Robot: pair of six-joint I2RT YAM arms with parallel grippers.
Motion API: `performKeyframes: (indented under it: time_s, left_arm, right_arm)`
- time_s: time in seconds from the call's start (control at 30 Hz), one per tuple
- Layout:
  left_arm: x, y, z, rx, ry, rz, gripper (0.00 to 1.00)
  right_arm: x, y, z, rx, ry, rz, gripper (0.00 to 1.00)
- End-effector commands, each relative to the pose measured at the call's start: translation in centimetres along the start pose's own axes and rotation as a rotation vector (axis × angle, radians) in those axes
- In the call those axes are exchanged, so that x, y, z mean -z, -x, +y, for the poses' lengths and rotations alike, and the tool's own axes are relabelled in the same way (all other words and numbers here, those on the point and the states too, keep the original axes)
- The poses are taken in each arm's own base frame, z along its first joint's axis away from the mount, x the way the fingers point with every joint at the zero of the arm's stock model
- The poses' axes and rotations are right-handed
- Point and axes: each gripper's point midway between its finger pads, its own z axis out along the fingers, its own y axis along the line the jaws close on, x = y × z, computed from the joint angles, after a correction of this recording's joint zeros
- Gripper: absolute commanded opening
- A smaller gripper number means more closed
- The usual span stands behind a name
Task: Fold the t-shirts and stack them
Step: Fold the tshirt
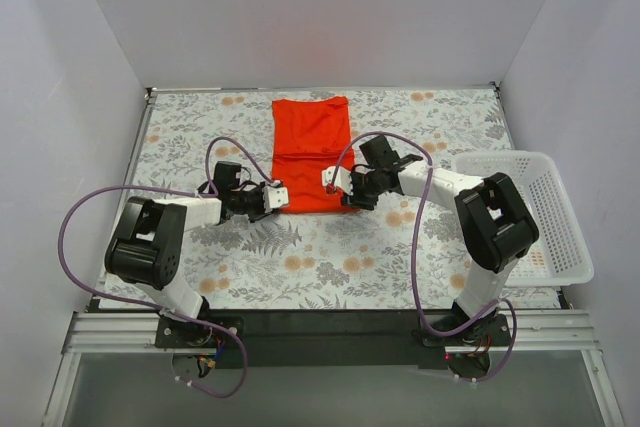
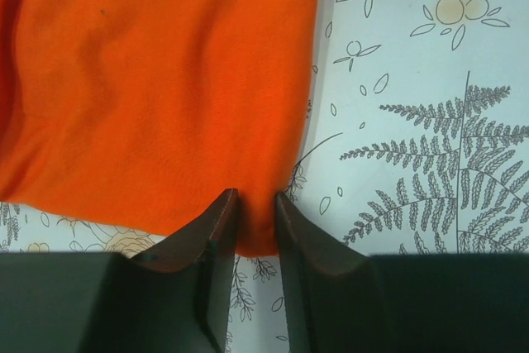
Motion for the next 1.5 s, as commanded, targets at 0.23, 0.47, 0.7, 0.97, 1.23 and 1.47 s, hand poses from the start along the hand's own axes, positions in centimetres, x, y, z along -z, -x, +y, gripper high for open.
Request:
performKeyframes:
  time_s: [0.23, 0.47, 0.7, 0.97, 1.23, 1.47]
  left_arm:
    - [0.0, -0.1, -0.5, -0.011, -0.048, 0.019, 0.21]
    - [0.0, -0.2, -1.0, 0.002, -0.066, 0.02, 0.21]
    - [0.1, -0.2, -1.6, 0.057, -0.087, 0.026, 0.17]
    - [0.8, 3.5, 3.3, 0.179, -0.025, 0.01, 0.0]
    - [3.0, 8.2, 5.0, 0.206, -0.053, -0.053, 0.0]
    - [5.9, 10.2, 0.6, 0.175, -0.14, -0.054, 0.0]
  right_arm:
    - [0.5, 1.4, 0.5, -0.015, 0.054, -0.037, 0.48]
    - [-0.7, 0.1, 1.3, -0.016, 0.088, 0.004, 0.41]
    - [-0.9, -1.2, 2.8, -0.018, 0.111, 0.042, 0.38]
    - [1.3, 1.6, -1.8, -0.058, -0.01, 0.012, 0.01]
    - [6.3, 4.0, -5.5, -0.055, -0.089, -0.009, 0.01]
    - [9.1, 4.7, -0.6, -0.091, -0.024, -0.006, 0.01]
